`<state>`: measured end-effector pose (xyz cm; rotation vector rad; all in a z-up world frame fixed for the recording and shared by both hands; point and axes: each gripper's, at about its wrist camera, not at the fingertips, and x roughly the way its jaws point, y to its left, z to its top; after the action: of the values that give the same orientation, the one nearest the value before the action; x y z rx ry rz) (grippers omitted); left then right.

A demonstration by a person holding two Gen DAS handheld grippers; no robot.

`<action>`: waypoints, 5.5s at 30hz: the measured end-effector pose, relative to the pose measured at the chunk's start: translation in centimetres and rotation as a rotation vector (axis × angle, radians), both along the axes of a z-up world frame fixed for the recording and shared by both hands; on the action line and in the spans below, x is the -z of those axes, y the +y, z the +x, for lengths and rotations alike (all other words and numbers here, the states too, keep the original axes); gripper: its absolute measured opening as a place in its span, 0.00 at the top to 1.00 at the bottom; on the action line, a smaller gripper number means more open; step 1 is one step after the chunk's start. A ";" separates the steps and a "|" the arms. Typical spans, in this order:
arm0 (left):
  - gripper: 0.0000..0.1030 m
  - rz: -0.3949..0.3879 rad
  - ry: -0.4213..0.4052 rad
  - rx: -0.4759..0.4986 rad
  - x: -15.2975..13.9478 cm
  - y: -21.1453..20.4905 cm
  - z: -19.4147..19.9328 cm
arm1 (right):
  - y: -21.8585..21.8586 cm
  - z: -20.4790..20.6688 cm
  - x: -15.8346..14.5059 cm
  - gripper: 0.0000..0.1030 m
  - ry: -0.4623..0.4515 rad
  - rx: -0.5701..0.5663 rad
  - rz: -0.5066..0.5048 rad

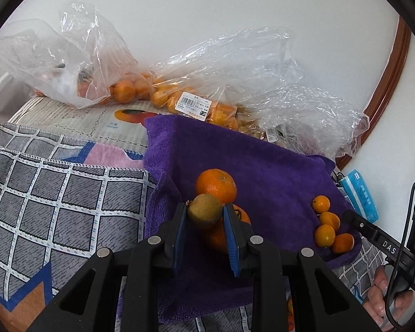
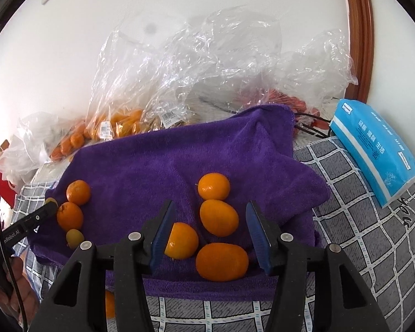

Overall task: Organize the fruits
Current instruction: 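Open left tool to release the yellow-green fruit while right tool releases its orange, then withdraw left tool toward the red fruit while right tool grasps an orange on the cover, then grasp the red fruit on the cover with left tool while right tool holds its orange, then carry the red fruit in left tool onto the towel while right tool carries its orange there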

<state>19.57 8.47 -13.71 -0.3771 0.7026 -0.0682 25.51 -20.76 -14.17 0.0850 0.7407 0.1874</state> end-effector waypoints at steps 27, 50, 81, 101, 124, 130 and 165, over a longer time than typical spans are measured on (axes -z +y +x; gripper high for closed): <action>0.60 0.006 -0.150 0.025 -2.4 -0.8 -2.3 | 2.5 -2.6 -1.5 0.44 -0.200 0.022 -0.124; 0.60 0.125 -0.106 -0.014 -4.6 1.9 -6.8 | 5.6 -10.6 -0.1 0.46 -0.019 -0.145 -0.035; 0.60 0.189 0.099 0.018 1.8 2.4 -10.8 | 1.7 -11.6 3.9 0.63 0.111 -0.101 0.011; 0.60 0.133 0.123 0.050 2.4 2.7 -10.4 | 0.0 -11.8 3.2 0.66 0.025 -0.055 0.071; 0.55 0.149 0.113 0.240 0.7 -7.6 -9.4 | -2.8 -13.4 2.7 0.66 -0.008 0.074 -0.040; 0.55 0.246 0.099 0.249 0.9 -10.0 -8.6 | -3.8 -13.1 3.1 0.66 0.020 0.103 0.000; 0.77 0.045 0.121 0.071 1.8 -2.3 -12.4 | -2.4 -13.1 3.1 0.66 0.016 0.014 0.006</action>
<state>7.16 6.16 -15.52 -0.3150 0.8353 -0.0970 12.46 -23.19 -17.26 0.0977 0.7549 0.1757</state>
